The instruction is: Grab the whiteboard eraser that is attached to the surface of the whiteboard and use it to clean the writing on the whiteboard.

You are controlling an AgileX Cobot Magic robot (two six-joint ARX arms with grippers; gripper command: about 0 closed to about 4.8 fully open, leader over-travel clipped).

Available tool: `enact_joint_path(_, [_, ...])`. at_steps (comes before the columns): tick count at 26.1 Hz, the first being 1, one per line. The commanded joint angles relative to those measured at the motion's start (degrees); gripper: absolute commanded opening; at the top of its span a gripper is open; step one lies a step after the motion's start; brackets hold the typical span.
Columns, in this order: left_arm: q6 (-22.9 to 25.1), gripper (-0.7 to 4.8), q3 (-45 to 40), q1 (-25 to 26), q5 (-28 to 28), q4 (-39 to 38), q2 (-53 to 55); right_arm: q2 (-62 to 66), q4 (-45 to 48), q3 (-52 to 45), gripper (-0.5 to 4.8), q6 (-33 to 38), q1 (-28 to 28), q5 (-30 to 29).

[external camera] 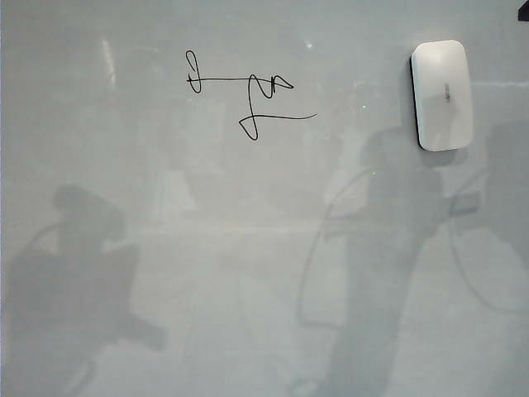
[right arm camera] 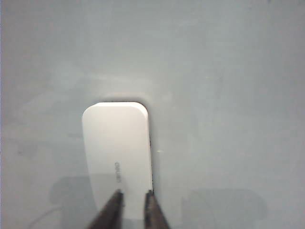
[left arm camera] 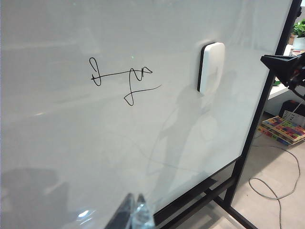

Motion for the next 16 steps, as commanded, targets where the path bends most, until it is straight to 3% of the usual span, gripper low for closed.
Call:
enact_joint_path(1, [0.20, -0.05, 0.13, 0.11, 0.22, 0.55, -0.02, 2.36, 3.28, -1.25, 0.95, 0.33, 1.68, -0.11])
enact_joint_path(11, [0.20, -0.05, 0.13, 0.11, 0.24, 0.52, -0.02, 17.38, 20.17, -2.23, 1.83, -0.35, 4.02, -0.09])
enact_joint_path(16, [0.20, -0.05, 0.13, 0.11, 0.22, 0.50, -0.02, 21.09, 24.30, -2.05, 2.72, -0.37, 4.17, -0.02])
